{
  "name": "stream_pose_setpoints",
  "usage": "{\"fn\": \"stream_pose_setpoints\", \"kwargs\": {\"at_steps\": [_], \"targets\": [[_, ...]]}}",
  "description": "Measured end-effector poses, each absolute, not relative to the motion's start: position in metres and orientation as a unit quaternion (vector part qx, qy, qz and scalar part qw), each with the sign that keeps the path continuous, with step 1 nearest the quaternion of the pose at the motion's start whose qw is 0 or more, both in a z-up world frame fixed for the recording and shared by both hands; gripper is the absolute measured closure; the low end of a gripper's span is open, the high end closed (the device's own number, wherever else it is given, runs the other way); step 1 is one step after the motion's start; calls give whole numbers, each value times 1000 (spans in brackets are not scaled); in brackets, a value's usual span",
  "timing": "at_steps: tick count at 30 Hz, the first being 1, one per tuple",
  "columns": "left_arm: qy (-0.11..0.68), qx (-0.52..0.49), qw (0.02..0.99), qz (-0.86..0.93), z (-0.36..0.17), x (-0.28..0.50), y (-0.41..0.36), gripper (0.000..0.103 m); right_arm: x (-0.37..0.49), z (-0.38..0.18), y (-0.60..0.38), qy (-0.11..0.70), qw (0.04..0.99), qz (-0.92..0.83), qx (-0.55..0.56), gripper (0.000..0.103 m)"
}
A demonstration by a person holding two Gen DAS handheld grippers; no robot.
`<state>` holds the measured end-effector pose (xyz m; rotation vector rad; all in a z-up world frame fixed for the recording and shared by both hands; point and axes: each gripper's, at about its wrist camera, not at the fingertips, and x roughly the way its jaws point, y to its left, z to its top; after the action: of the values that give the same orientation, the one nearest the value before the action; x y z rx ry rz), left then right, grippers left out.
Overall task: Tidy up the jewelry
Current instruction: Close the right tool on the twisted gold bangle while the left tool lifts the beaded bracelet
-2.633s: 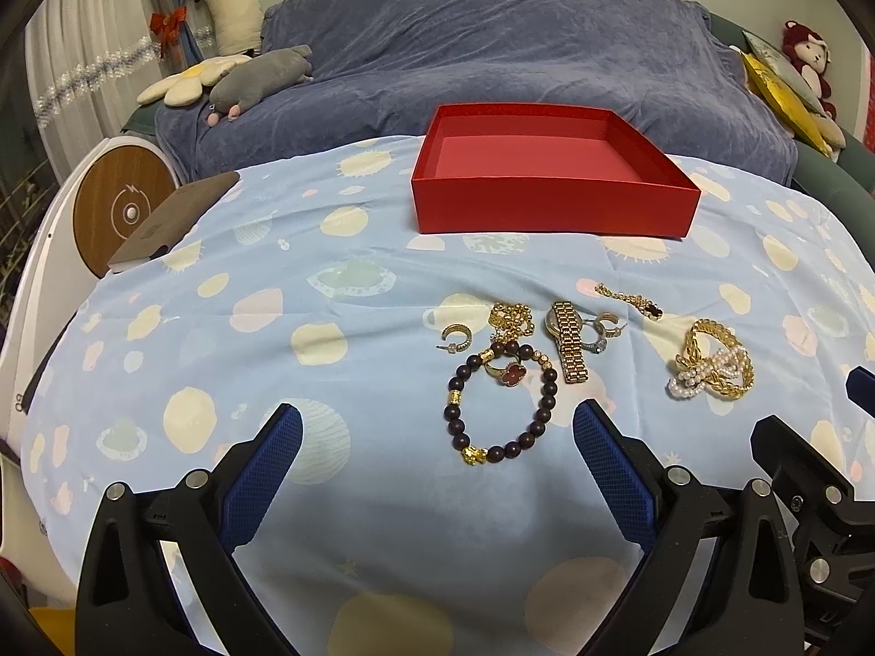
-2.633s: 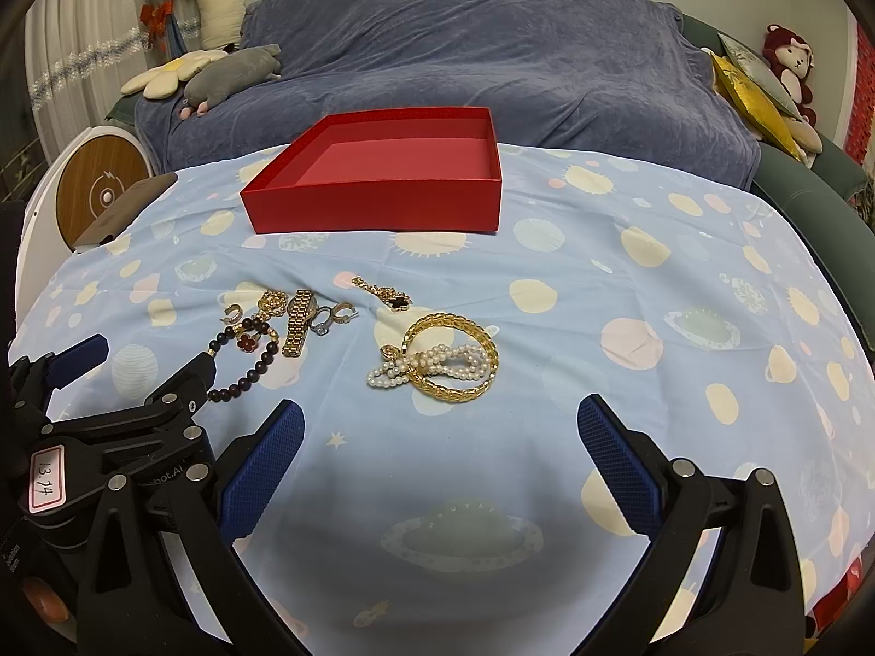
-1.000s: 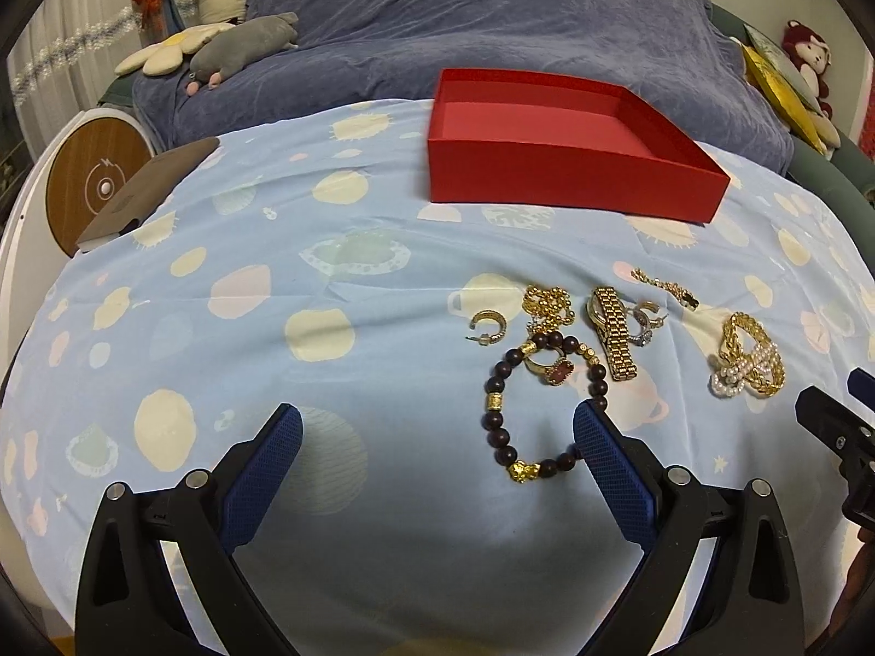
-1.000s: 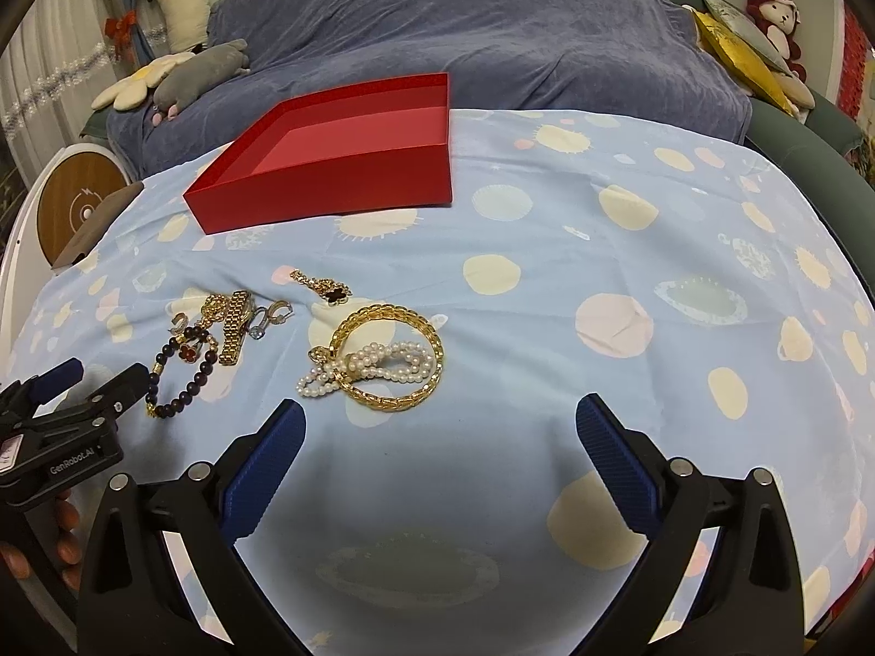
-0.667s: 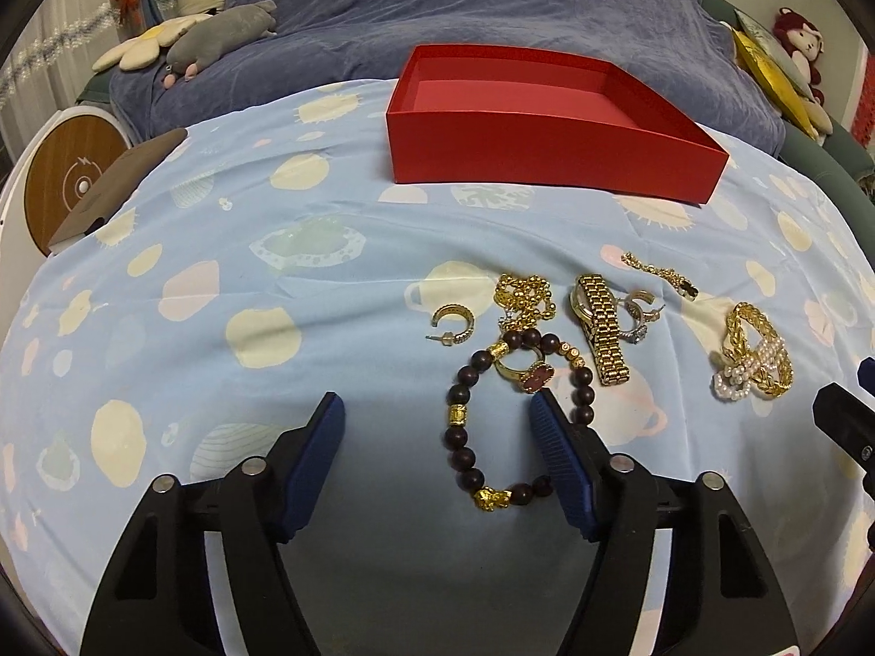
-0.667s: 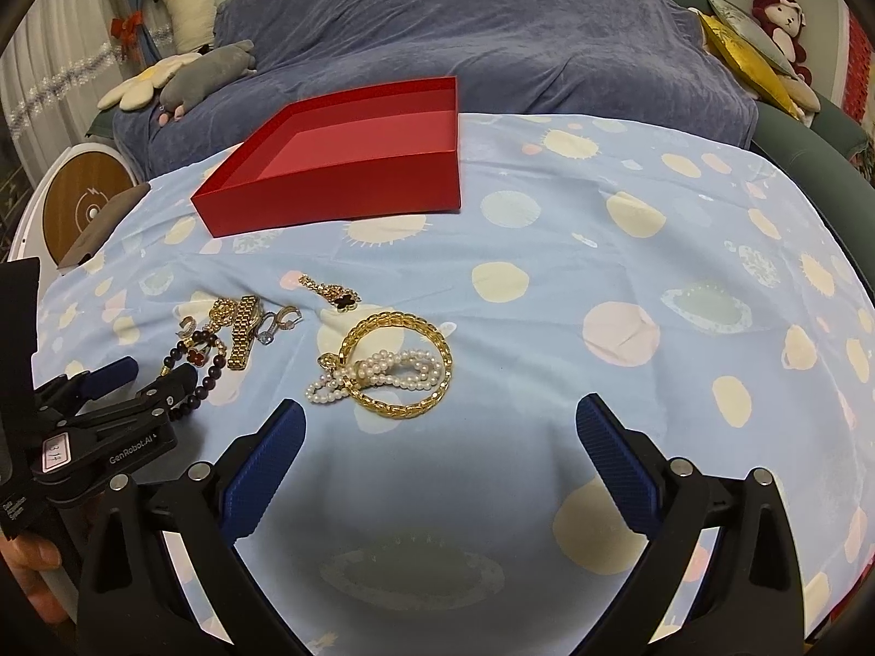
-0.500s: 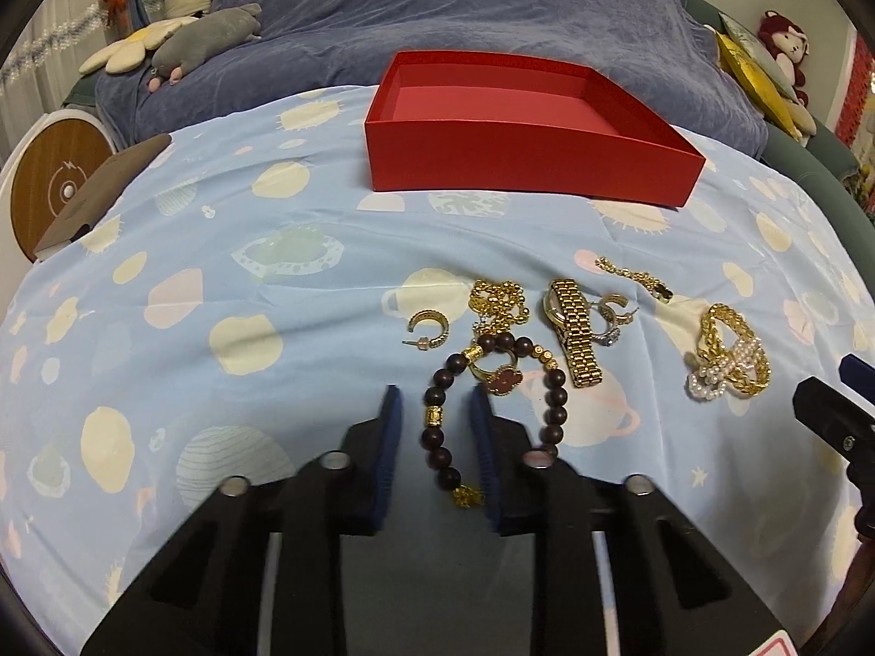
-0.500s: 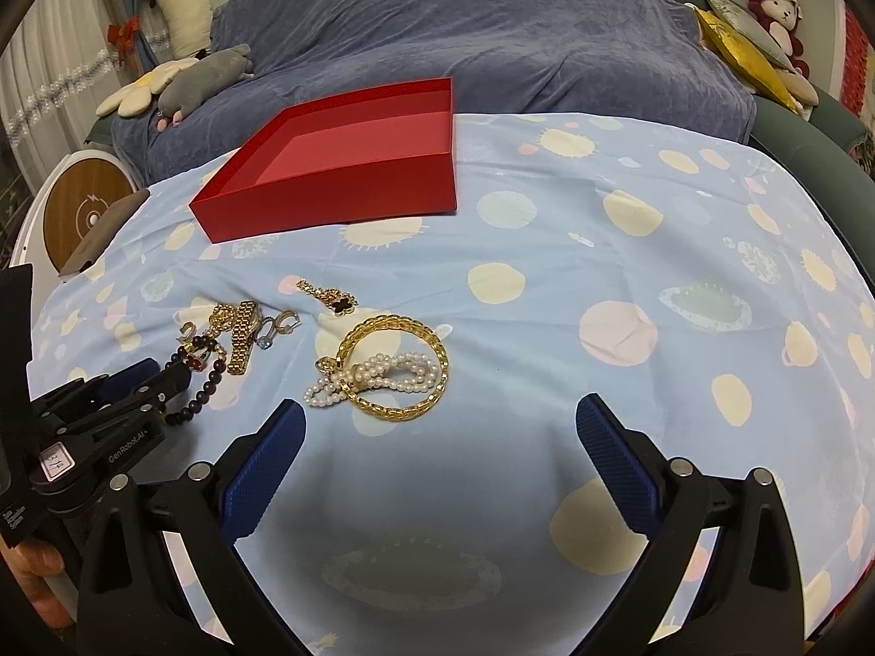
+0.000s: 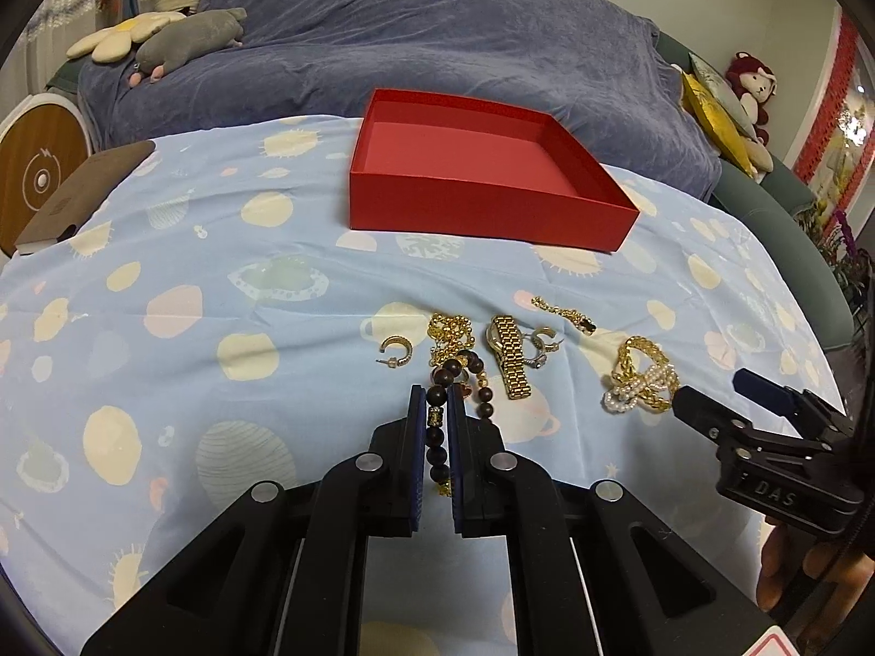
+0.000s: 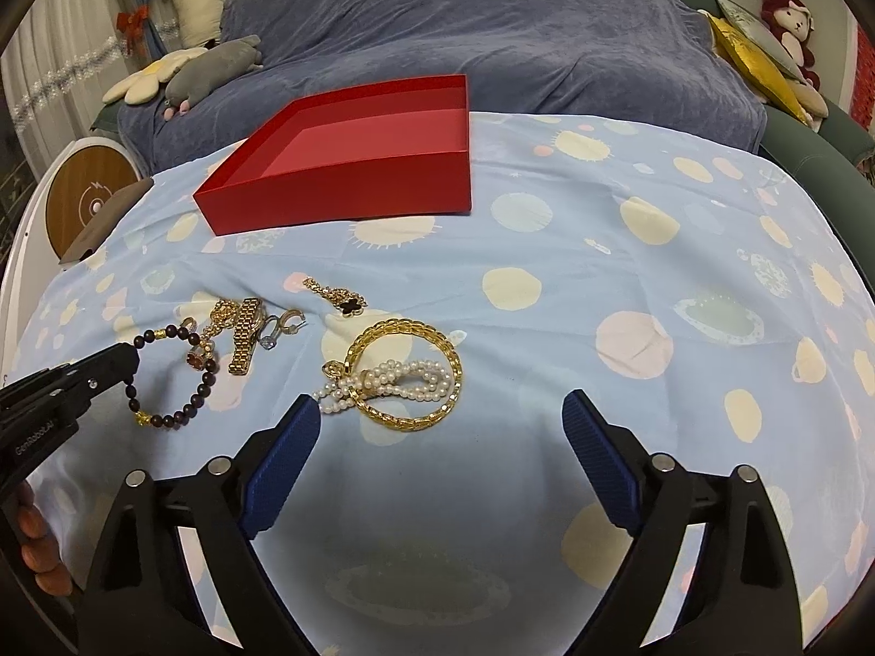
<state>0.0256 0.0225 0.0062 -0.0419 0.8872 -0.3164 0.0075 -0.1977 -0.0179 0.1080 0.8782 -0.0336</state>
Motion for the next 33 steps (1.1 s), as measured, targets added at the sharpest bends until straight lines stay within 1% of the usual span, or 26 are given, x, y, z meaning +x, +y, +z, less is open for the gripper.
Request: {"fn": "stream_pose_setpoints", "kwargs": {"at_steps": [1, 3, 4, 5, 10, 12, 13, 15, 17, 21, 22, 23, 26, 27, 29, 33], "targets": [[425, -21, 891, -156, 9, 24, 23, 98, 9, -18, -198, 425, 904, -15, 51, 24], [425, -24, 891, -162, 13, 23, 23, 98, 13, -20, -199, 426, 903, -12, 60, 33], [425, -27, 890, -165, 14, 22, 24, 98, 15, -20, -200, 427, 902, -9, 67, 35], [426, -29, 889, -167, 15, 22, 25, 98, 16, -19, -200, 426, 902, -6, 72, 38], [426, -34, 888, -169, 17, 20, 26, 98, 28, -15, -184, 423, 903, 17, 65, 42], [427, -35, 887, -171, 17, 20, 25, 98, 34, -16, -176, 428, 902, 25, 59, 48], [427, -35, 887, -172, 17, 19, 25, 98, 37, -18, -172, 430, 901, 26, 55, 49], [426, -32, 887, -172, 17, 18, 24, 98, 42, -23, -168, 437, 898, 25, 48, 57], [425, -29, 888, -171, 17, 18, 24, 98, 47, -28, -167, 443, 895, 21, 47, 62], [424, -27, 888, -175, 17, 16, 25, 98, 53, -36, -173, 455, 888, 19, 60, 81], [424, -26, 888, -175, 17, 16, 24, 98, 53, -36, -174, 455, 888, 19, 61, 81], [425, -27, 888, -175, 17, 16, 25, 98, 52, -36, -175, 455, 888, 17, 61, 86], [424, -29, 887, -178, 18, 16, 25, 98, 47, -30, -177, 446, 893, 18, 62, 89], [423, -30, 888, -181, 19, 15, 25, 98, 44, -26, -178, 438, 897, 18, 60, 97], [418, -31, 889, -184, 22, 14, 25, 98, 38, -15, -183, 421, 905, 22, 66, 100], [409, -32, 892, -190, 27, 12, 22, 98, 24, 10, -199, 383, 920, 28, 82, 100]]}}
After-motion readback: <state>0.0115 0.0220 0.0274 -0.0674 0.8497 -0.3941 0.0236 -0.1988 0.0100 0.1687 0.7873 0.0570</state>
